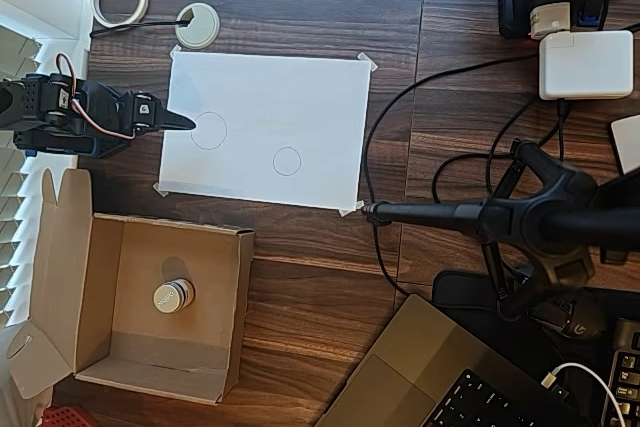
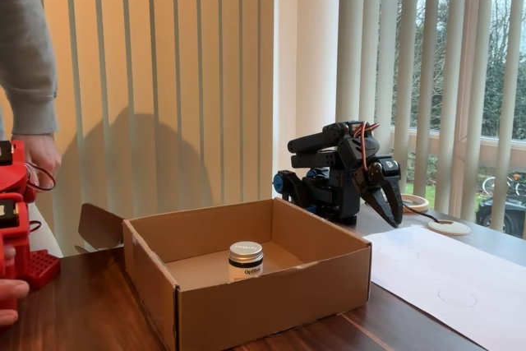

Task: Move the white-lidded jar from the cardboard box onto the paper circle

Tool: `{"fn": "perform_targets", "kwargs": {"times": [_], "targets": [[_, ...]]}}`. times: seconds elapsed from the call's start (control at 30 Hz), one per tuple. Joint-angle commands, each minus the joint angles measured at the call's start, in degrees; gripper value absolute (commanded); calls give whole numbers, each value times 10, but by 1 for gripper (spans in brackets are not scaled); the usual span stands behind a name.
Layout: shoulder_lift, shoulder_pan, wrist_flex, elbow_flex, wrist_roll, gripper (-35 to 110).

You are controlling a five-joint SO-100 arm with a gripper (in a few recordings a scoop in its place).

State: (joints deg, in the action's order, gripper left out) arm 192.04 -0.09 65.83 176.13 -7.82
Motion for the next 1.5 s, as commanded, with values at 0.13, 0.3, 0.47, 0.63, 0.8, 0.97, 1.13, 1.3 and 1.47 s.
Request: {"fn": "perform_targets", "kwargs": {"times": [0.13, 0.3, 0.47, 0.63, 0.8, 0.97, 1.13, 1.3, 1.47], "targets": [[37, -12, 1, -2, 4, 0], [37, 1, 3, -2, 33, 0], [37, 5, 4, -3, 40, 0], [37, 11, 4, -3, 44, 0], [37, 9, 4, -3, 39, 3], [37, 10, -11, 1, 18, 33], [37, 11, -16, 3, -33, 40], [29, 21, -9, -36, -88, 42], [-95, 11, -20, -167, -127, 42]]}}
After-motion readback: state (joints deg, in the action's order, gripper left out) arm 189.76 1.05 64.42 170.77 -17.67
